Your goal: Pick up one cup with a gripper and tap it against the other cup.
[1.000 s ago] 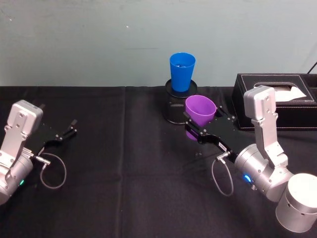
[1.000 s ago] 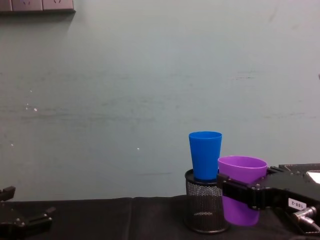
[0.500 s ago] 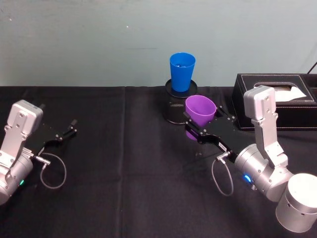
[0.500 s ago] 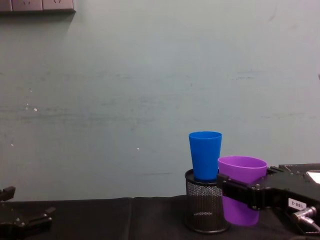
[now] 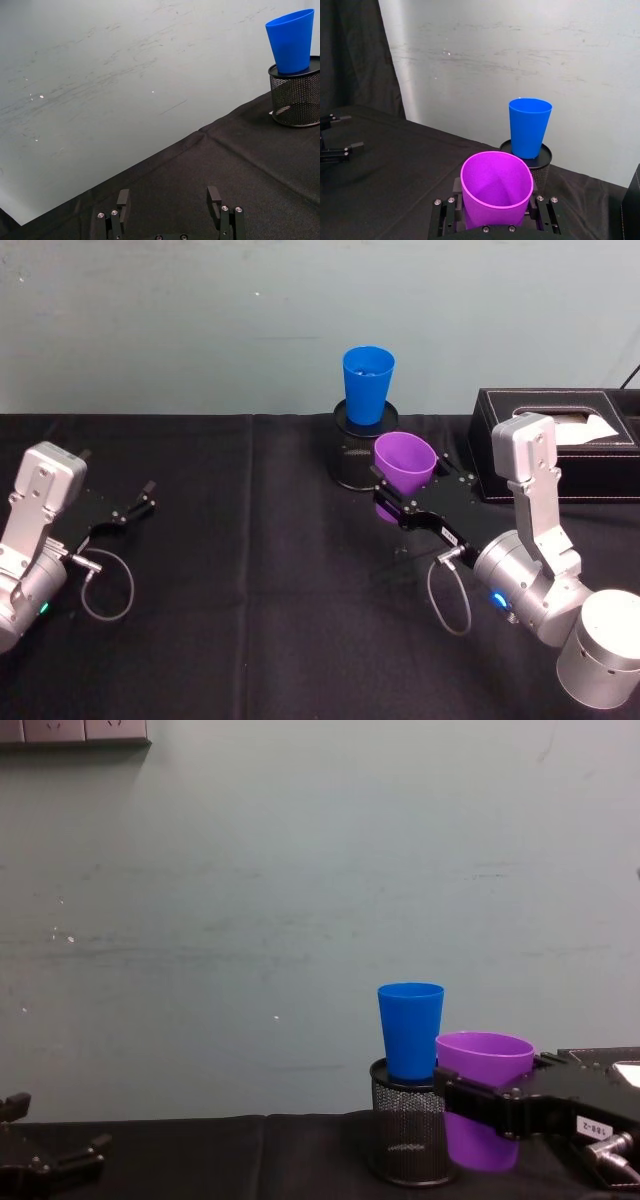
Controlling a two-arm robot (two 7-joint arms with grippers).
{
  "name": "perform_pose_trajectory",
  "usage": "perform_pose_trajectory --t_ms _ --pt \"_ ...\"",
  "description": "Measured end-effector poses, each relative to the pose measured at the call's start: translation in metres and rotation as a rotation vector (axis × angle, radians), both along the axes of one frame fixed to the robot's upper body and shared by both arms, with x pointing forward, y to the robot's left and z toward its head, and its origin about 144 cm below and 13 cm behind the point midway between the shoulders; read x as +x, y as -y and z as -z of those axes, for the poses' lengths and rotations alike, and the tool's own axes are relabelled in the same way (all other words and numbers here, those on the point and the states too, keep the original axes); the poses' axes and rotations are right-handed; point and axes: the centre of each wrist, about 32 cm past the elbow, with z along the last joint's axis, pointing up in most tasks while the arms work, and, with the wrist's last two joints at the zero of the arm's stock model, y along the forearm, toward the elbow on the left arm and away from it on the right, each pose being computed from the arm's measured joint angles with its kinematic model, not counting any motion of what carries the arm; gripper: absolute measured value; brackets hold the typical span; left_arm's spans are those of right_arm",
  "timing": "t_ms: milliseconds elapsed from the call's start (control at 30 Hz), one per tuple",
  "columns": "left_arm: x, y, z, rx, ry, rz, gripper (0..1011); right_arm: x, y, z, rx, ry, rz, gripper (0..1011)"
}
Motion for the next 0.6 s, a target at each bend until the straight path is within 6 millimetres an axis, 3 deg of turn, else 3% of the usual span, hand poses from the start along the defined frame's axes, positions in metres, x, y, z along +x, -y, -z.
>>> perform_pose_trajectory --t_ms 233,600 --pt "0.000 0.000 0.000 0.000 0.000 0.000 1000 0.006 -0.001 -0.004 -0.007 0.011 -0.002 722" --pt "0.000 0.000 0.000 0.000 0.000 0.000 1000 0.041 -0.005 -0.013 -0.026 -0.013 0.003 722"
